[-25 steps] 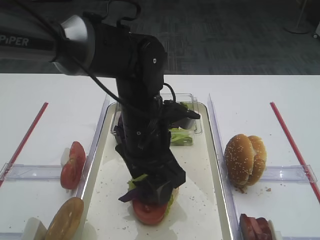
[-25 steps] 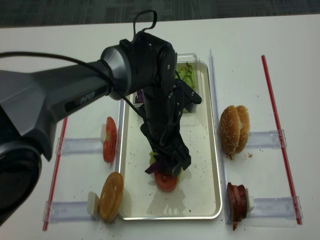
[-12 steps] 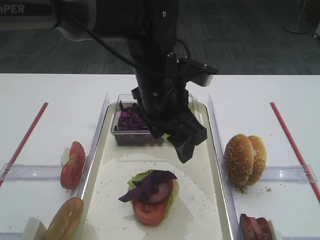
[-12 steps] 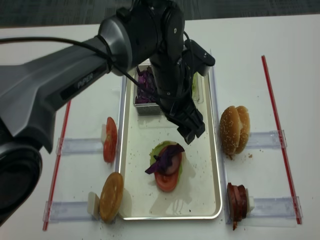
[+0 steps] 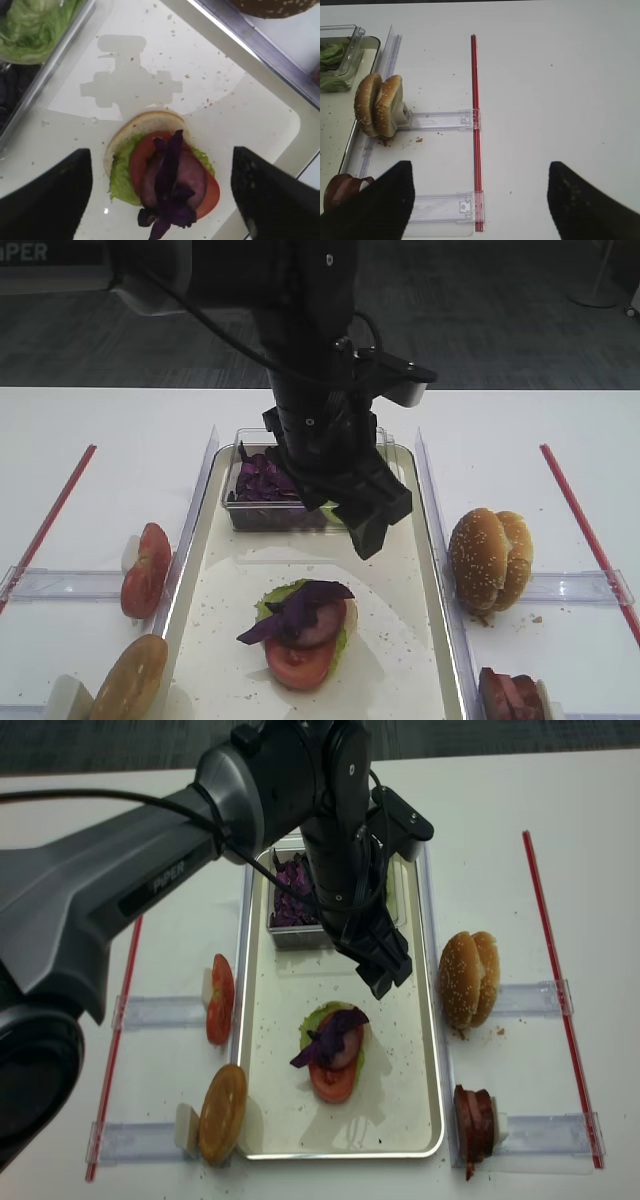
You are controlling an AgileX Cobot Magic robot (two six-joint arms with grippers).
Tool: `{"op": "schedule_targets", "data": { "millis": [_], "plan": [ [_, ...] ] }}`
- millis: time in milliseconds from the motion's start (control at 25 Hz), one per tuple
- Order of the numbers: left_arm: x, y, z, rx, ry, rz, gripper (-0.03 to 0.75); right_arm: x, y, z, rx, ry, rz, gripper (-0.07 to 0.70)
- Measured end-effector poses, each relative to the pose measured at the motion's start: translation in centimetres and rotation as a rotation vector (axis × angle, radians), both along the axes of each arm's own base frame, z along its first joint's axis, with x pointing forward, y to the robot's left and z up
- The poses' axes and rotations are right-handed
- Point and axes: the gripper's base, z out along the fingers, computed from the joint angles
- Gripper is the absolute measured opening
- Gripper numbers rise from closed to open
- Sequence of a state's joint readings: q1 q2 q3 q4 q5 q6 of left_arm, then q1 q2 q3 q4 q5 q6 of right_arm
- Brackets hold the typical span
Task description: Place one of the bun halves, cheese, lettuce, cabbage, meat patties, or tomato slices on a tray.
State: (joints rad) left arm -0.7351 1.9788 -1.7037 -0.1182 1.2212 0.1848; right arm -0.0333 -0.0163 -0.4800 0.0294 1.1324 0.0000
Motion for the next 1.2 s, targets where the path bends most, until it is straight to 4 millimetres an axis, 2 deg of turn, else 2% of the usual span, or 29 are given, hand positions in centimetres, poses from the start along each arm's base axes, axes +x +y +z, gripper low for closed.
{"op": "schedule_targets", "data": {
  "millis": [280, 560, 960, 1200],
  "plan": [
    [1.5, 1.6, 0.1, 0.024, -0.026, 0.041, 0.526, 0.0, 0.0, 0.0, 0.0, 0.0, 0.0, 0.571],
    [4.4, 5.0, 0.8, 0.011, -0.043, 0.146, 0.526, 0.0, 0.0, 0.0, 0.0, 0.0, 0.0, 0.571],
    [8.4, 12.3, 0.9, 0.013, -0.046, 0.346, 0.526, 0.0, 0.0, 0.0, 0.0, 0.0, 0.0, 0.571],
    [10.1, 17.0, 0.9, 0.017, -0.046, 0.466, 0.526, 0.0, 0.0, 0.0, 0.0, 0.0, 0.0, 0.571]
  ]
}}
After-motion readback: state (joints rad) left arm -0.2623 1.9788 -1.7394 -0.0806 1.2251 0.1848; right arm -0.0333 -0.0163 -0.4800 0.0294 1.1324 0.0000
